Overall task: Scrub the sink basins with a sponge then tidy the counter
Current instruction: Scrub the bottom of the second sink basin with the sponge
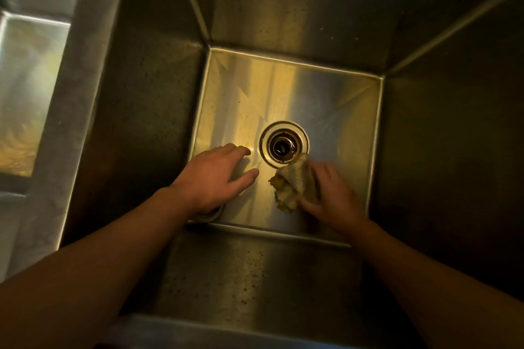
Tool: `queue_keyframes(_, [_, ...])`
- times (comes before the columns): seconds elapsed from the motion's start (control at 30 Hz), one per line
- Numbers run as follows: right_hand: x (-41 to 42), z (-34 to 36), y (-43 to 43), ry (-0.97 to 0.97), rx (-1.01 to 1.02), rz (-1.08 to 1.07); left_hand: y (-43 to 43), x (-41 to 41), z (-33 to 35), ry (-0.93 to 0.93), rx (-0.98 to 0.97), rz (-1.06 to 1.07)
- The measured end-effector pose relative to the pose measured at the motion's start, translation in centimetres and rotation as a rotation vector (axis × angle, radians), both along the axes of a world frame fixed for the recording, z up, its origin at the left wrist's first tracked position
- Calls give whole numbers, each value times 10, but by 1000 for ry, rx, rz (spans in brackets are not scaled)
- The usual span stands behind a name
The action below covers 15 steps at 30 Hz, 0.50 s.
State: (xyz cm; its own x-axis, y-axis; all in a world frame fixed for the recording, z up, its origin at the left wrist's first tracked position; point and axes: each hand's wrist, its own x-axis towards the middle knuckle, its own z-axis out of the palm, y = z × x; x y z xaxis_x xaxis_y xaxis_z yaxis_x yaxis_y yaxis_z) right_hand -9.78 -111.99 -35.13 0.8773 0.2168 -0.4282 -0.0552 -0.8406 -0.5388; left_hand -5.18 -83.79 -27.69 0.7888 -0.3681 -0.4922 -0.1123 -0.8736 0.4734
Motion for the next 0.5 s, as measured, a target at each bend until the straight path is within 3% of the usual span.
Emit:
queue_keyframes(0.13, [-8, -7, 0, 52, -7, 148, 0, -2, -2, -2, 10, -27])
queue_keyframes(0.37, [-3, -19, 9, 40, 25, 163, 6, 0, 4, -34, 83, -15])
queue_keyframes(0.5, [-2, -19, 37, 19, 75, 332, 12, 7, 20, -113, 93, -11])
